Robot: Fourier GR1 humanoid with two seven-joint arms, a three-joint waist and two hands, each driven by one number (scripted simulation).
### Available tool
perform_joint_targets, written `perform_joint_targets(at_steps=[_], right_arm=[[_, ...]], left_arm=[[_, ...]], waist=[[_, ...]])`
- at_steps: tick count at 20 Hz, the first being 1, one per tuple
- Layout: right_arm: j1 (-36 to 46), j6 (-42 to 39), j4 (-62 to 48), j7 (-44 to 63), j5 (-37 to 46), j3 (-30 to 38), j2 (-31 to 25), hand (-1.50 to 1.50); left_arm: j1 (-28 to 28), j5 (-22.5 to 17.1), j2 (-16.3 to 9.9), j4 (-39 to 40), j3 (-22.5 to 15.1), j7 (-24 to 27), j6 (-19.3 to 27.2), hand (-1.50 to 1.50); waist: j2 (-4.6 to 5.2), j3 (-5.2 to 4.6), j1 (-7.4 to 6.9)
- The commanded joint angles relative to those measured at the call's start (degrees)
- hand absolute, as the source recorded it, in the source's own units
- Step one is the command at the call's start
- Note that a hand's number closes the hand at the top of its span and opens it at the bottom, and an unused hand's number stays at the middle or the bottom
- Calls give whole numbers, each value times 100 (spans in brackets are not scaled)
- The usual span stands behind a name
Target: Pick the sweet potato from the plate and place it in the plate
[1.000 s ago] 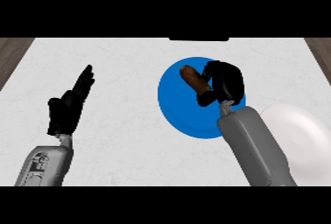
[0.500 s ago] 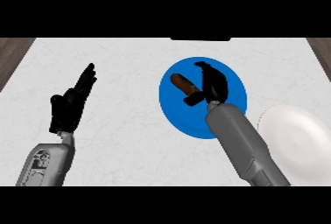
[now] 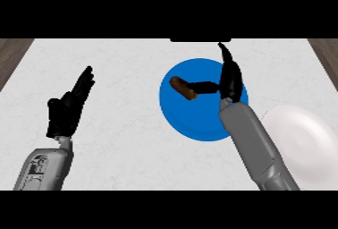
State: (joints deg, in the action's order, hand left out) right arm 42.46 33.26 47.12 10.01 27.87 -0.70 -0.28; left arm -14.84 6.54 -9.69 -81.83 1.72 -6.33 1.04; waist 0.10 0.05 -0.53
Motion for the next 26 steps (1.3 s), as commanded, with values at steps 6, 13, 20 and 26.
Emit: perform_joint_targets(at_steps=[6, 13, 20, 26], right_arm=[[-1621, -70, 2319, 19, -713, 468, -527, -150], [-3401, -1123, 3775, -490, -1606, 865, -1190, -150], [-3880, -1789, 3650, -1033, -2113, 1482, -1577, -150], [-3847, -2013, 2928, -1739, -2248, 1815, -1635, -150]], left_arm=[[193, -216, -234, -115, 293, 13, -204, 0], [-74, 33, -48, 115, 127, -61, -42, 0], [-21, 111, 214, -48, 7, -116, 65, 0], [219, 116, 200, 33, 37, 200, -71, 0]], waist=[[-57, -7, 174], [-23, -5, 141], [-11, -4, 68], [-5, -4, 46]])
